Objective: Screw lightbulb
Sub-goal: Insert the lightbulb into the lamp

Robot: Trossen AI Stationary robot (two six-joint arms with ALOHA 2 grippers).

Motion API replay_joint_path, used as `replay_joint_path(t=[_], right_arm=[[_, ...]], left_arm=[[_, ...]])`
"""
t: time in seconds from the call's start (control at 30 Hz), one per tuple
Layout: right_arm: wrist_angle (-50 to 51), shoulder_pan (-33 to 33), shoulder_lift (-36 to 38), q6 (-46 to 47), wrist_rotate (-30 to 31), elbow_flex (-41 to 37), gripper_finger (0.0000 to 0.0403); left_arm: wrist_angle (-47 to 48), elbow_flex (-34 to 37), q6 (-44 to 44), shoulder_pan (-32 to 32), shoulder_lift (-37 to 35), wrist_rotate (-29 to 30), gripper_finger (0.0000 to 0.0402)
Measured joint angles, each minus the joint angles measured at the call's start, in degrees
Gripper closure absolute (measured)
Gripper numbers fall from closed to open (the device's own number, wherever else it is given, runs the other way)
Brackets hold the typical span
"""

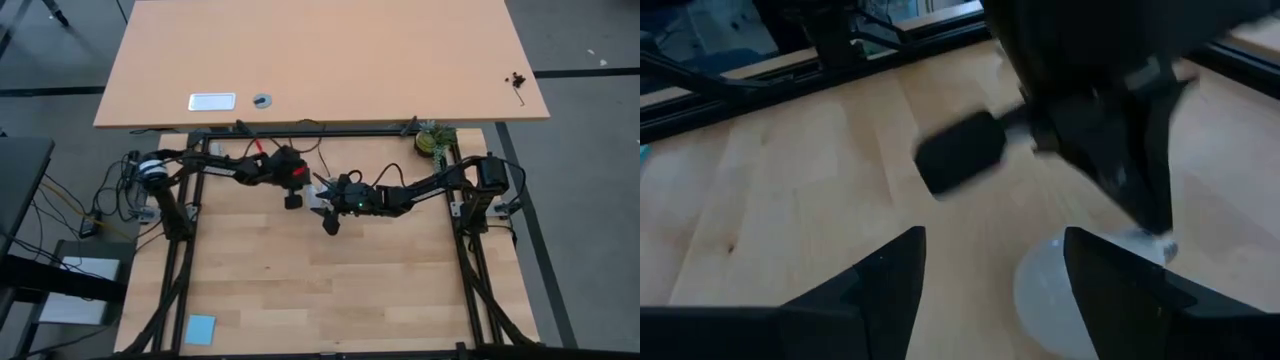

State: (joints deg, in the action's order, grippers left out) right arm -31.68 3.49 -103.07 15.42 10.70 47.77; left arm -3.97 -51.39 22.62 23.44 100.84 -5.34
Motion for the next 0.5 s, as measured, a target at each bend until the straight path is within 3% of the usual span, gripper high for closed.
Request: replay_joint_path(t=[0.2,0.5], right_arm=[[0.92,0.00,0.00,-0.04,0.09,0.02,0.0159],[6.50,-0.32,0.02,5.87,0.16,0.02,0.0156]], left_arm=[[6.27,-2.63,0.62,-1.18,1.10,0.52,0.0401],[16.04,-2.39,-8.35,-4.58,-3.48,1.89,0.0401]])
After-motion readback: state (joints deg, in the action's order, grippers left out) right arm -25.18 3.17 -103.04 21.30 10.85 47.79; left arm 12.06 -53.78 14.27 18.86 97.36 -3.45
